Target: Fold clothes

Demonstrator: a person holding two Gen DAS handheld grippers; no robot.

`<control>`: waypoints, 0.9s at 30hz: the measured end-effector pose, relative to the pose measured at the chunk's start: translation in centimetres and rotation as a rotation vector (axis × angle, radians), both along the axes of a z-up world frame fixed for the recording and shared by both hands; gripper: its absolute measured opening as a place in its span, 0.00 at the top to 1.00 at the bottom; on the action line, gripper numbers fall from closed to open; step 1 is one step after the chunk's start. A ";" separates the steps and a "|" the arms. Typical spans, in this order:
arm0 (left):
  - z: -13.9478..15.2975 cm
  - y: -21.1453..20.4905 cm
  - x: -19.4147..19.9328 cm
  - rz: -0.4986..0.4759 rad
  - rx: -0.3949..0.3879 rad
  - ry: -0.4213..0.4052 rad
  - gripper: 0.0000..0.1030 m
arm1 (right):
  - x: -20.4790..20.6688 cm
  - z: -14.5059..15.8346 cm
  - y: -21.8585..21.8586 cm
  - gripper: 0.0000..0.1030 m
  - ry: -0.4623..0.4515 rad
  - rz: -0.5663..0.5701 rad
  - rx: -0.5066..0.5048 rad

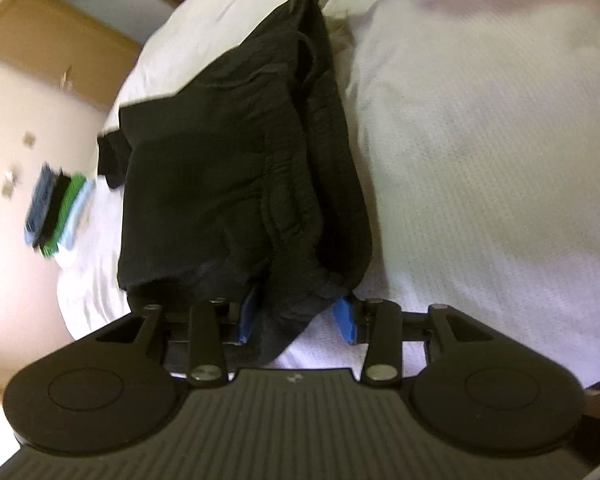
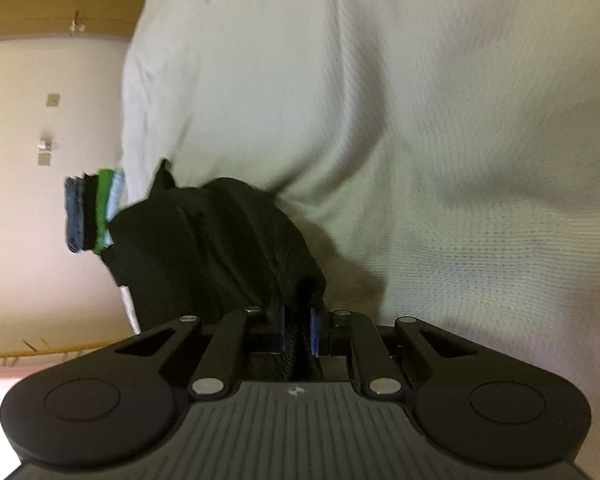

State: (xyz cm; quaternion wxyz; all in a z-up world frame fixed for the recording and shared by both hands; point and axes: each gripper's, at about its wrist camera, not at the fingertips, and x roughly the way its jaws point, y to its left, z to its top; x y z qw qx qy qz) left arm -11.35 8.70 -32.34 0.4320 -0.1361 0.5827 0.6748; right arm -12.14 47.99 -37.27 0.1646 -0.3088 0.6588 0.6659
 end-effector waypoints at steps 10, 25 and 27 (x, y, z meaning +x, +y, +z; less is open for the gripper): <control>1.9 -0.1 -1.3 -0.141 0.018 0.067 0.84 | -0.8 -0.3 0.7 0.90 -0.042 0.001 -0.040; 32.3 0.1 -14.5 0.205 0.660 -0.452 0.88 | 4.2 27.2 0.6 0.90 0.343 -0.106 0.151; 32.9 0.2 -16.6 0.252 0.680 -0.518 0.88 | 3.4 30.3 0.3 0.90 0.351 -0.091 0.186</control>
